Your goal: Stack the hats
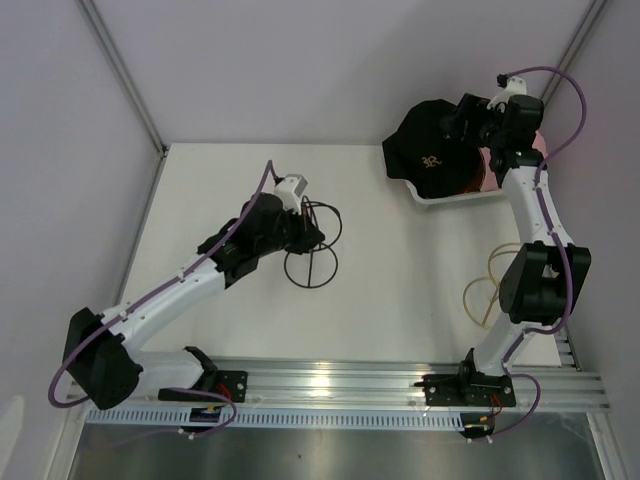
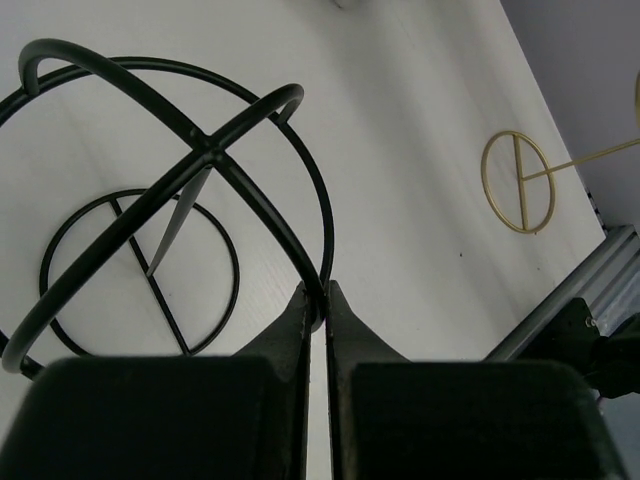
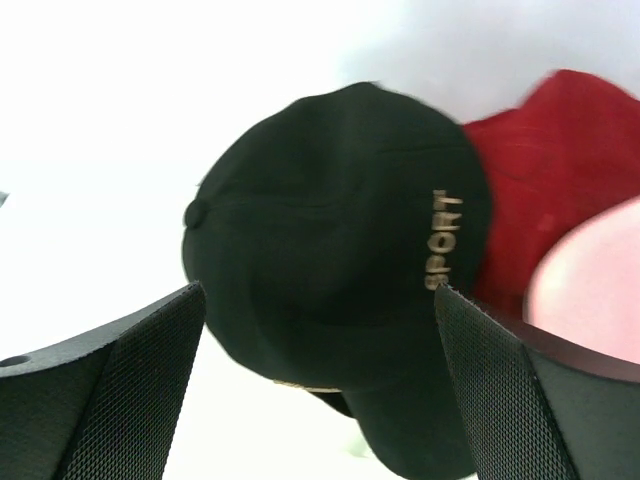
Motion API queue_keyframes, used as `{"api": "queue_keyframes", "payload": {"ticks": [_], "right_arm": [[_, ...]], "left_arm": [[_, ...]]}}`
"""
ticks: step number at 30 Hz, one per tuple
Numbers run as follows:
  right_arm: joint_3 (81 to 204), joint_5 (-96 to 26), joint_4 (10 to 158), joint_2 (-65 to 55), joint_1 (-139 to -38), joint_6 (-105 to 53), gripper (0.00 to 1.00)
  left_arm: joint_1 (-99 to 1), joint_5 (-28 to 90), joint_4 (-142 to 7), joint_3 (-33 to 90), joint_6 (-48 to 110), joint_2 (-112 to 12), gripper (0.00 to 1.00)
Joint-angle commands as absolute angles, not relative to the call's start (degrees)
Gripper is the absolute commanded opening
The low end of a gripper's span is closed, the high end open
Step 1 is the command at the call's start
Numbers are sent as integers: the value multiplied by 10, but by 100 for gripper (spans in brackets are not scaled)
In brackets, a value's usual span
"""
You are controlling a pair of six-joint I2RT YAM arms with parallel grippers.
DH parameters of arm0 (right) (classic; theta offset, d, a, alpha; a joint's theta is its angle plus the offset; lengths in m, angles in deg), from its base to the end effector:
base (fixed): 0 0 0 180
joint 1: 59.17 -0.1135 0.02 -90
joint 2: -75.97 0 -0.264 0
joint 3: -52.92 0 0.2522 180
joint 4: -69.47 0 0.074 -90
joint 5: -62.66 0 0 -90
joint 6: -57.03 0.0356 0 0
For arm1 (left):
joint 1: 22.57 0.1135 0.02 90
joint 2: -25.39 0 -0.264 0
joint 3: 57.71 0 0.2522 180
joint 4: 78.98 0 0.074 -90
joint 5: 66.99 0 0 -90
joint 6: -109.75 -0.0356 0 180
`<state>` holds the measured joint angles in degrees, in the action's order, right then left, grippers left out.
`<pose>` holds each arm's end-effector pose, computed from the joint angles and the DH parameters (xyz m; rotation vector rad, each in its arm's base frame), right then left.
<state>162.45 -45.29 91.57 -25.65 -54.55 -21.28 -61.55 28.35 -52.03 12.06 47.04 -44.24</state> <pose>0.4270 -0.0235 0.3804 0.0364 1.8214 0.3718 0.2140 -0.1774 0.3122 0.2785 2.1187 -0.8016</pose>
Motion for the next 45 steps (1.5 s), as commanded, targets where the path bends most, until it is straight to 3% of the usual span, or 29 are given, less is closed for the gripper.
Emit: {"api": "queue_keyframes", "payload": {"ticks": [1, 8, 17, 18, 19, 22, 24, 25, 28, 32, 33, 36, 37, 38, 39, 41, 45], "right_arm": [[1611, -528, 859, -224, -545, -231, 99], [1602, -595, 801, -233, -563, -272, 99], [1650, -534, 887, -257, -619, -416, 99], [1653, -527, 890, -265, -626, -420, 100], [1656, -512, 893, -269, -629, -431, 99], [1671, -483, 912, -288, -643, -455, 99], [1683, -434, 923, -296, -651, -469, 99], [1686, -403, 925, -303, -659, -483, 99], [1694, -364, 930, -315, -670, -500, 99], [1707, -332, 935, -333, -671, -506, 95], [1714, -331, 938, -336, -671, -508, 92], [1723, -336, 949, -350, -673, -509, 62], [1725, -337, 947, -351, -672, -509, 43], [1724, -336, 945, -351, -673, -508, 35], [1724, -334, 943, -350, -674, -510, 18], [1726, -325, 937, -346, -678, -512, 2], [1731, -341, 937, -328, -677, -515, 0]], "left_arm": [[-625, 334, -595, 166, 445, -477, 1], [-633, 356, -646, 208, 431, -545, 1], [-635, 351, -617, 271, 409, -590, 3], [-635, 351, -609, 275, 407, -592, 7], [-635, 348, -587, 291, 405, -595, 24], [-635, 339, -559, 298, 399, -582, 58], [-635, 336, -550, 297, 398, -567, 66], [-635, 336, -536, 301, 397, -550, 76], [-635, 334, -510, 305, 394, -519, 89], [-635, 320, -488, 299, 389, -444, 93], [-635, 308, -484, 296, 386, -431, 93], [-635, 267, -477, 280, 368, -380, 94], [-635, 254, -474, 276, 363, -369, 95], [-634, 240, -470, 274, 357, -359, 96], [-634, 205, -460, 274, 345, -341, 99], [-634, 177, -451, 272, 333, -326, 99], [-627, 128, -444, 256, 320, -281, 100]]}}
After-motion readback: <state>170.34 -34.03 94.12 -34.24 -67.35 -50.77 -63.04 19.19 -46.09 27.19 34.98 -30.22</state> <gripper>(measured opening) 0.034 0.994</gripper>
